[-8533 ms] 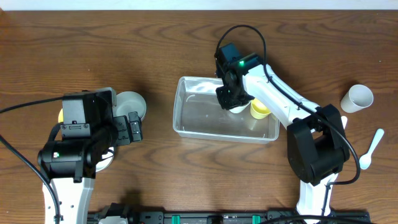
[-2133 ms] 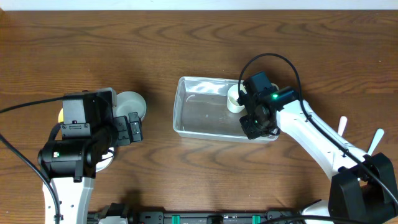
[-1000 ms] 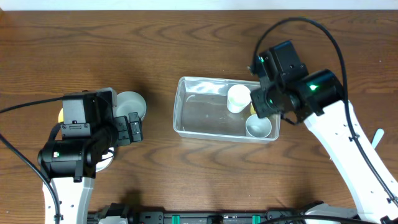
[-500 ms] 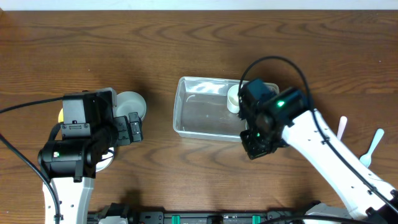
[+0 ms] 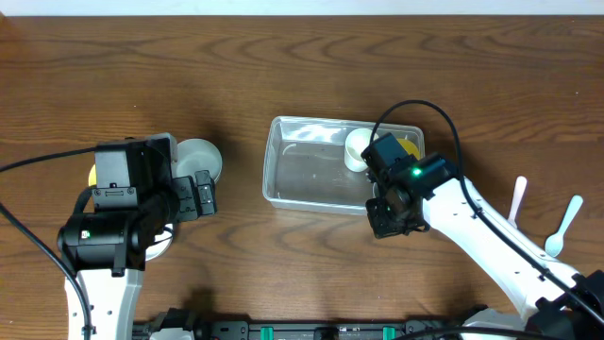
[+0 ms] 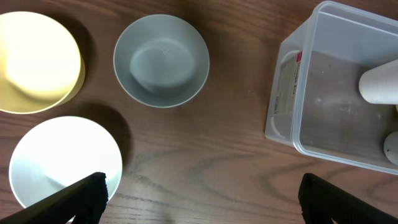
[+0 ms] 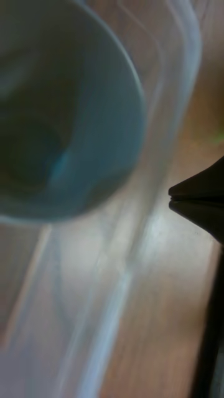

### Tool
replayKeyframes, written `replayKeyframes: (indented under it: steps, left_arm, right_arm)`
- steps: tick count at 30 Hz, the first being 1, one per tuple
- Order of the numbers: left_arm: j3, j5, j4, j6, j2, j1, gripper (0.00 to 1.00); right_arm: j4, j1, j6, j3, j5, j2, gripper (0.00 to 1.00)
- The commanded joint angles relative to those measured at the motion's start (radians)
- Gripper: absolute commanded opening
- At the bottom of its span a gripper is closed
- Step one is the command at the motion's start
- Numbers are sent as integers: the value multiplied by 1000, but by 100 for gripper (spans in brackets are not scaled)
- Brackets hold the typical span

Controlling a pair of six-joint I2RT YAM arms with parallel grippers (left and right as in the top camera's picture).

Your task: Pack container

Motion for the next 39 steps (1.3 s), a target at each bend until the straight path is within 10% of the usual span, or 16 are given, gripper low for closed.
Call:
replayKeyframes:
  steps: [1,29,33,39]
  left_arm:
    - [20,-2,0,-9,4,-4,98]
    - [20,-2,0,-8,4,-4,98]
    - [20,-2,0,-8,4,-4,98]
    - [20,-2,0,-8,4,-4,98]
  right_arm:
    - [25,-8,22,-19,86,-2,2]
    - [97,14,18,66,94,-127,8]
    - [51,-51,57,182,151,-243,44]
    - [-45,-334,113,257,215,-338,61]
